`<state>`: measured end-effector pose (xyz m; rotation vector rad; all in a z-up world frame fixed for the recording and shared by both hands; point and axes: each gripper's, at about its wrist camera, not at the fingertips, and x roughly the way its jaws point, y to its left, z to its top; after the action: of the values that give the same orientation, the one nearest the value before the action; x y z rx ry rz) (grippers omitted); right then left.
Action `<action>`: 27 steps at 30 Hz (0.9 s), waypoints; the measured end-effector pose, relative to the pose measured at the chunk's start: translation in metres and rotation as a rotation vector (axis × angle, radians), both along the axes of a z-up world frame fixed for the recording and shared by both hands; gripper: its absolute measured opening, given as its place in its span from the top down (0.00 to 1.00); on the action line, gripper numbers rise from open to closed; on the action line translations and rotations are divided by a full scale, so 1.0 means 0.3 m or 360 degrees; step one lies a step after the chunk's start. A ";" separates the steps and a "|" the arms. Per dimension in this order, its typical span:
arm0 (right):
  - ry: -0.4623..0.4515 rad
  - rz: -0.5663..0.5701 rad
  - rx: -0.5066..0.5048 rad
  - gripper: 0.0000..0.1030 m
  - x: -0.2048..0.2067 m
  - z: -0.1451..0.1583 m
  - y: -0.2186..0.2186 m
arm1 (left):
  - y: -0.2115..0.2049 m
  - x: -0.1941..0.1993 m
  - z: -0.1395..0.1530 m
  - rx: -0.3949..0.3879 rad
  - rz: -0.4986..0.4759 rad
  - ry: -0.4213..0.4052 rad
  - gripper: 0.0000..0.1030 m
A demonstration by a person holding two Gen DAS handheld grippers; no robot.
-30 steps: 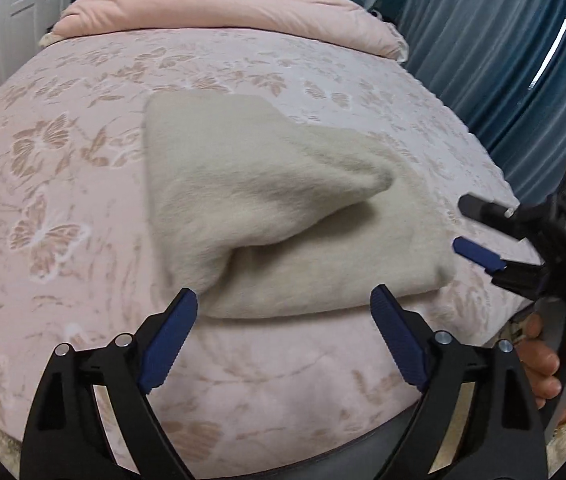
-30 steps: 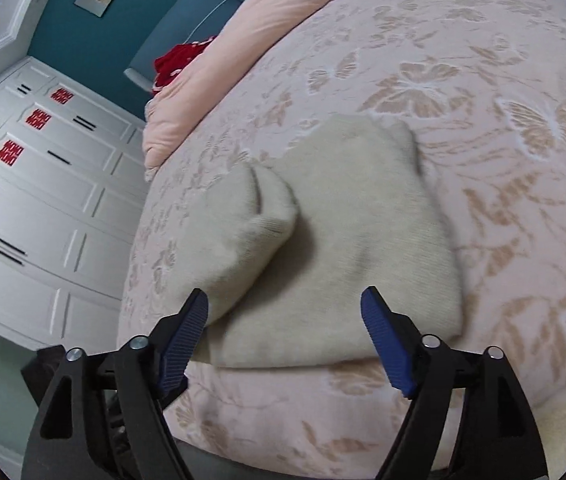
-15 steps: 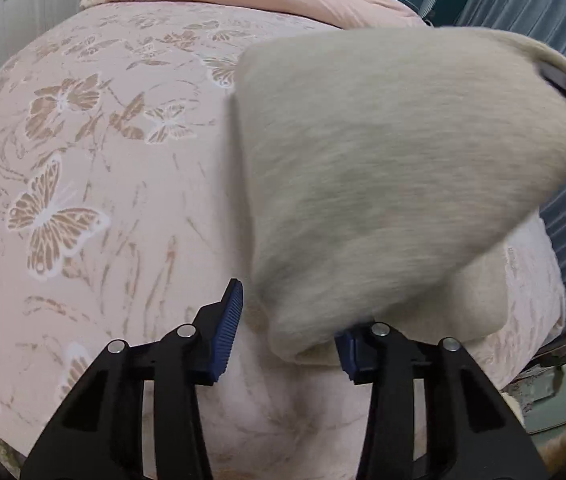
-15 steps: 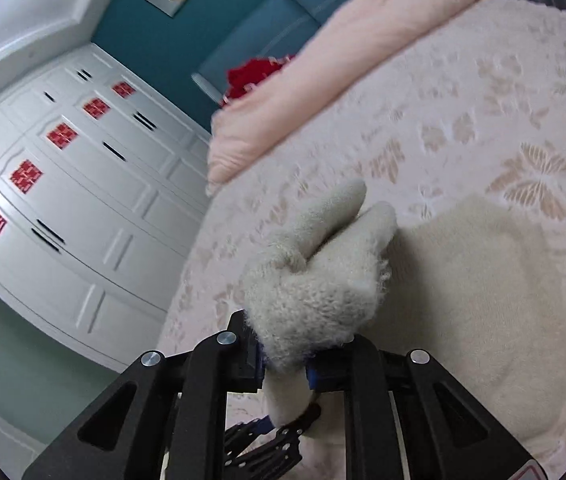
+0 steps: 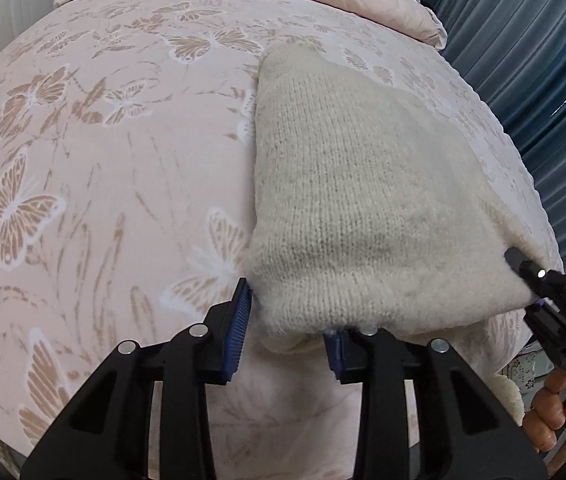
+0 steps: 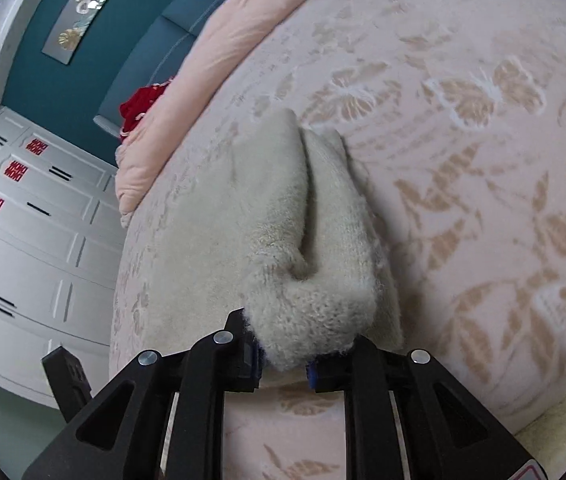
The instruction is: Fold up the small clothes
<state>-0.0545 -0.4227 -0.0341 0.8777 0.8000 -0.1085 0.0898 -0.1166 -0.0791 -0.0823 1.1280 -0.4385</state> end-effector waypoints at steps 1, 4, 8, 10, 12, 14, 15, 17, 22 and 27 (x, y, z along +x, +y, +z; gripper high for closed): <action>-0.0022 0.0010 -0.0046 0.86 0.004 0.026 -0.005 | 0.000 -0.001 0.001 0.0004 -0.0014 -0.0003 0.67; 0.0165 0.0066 -0.0188 0.83 0.042 -0.047 -0.036 | -0.001 -0.022 -0.014 0.0028 -0.0025 -0.0009 0.64; 0.0191 -0.0038 -0.0080 0.70 -0.017 -0.055 -0.064 | 0.052 -0.057 -0.004 0.0007 -0.0029 0.0021 0.59; 0.0184 -0.0099 -0.0173 0.64 -0.065 0.012 -0.058 | 0.105 -0.085 0.016 0.0029 -0.0022 -0.0003 0.48; 0.0153 -0.0129 -0.0307 0.65 -0.082 0.097 -0.022 | 0.170 -0.103 0.023 0.0031 0.0018 0.0004 0.48; 0.0048 -0.0041 -0.0478 0.68 -0.053 0.208 0.056 | 0.229 -0.115 0.028 0.0041 0.0093 0.0024 0.48; -0.0002 0.0020 -0.0588 0.68 -0.023 0.269 0.110 | 0.248 -0.119 0.036 0.0047 0.0121 0.0019 0.48; -0.0109 0.0167 -0.0684 0.68 0.046 0.355 0.214 | 0.268 -0.126 0.062 0.0057 0.0147 0.0000 0.48; 0.0058 0.0581 -0.0659 0.90 0.277 0.193 0.433 | 0.269 -0.146 0.130 0.0046 0.0146 -0.0052 0.38; 0.0276 0.0682 -0.0526 0.94 0.271 -0.037 0.521 | 0.241 -0.175 0.162 0.0142 0.0072 -0.0115 0.33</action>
<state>0.0268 -0.2664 -0.0451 0.3758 1.0808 0.0614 0.0374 -0.0443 -0.0304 -0.0138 1.0709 -0.3475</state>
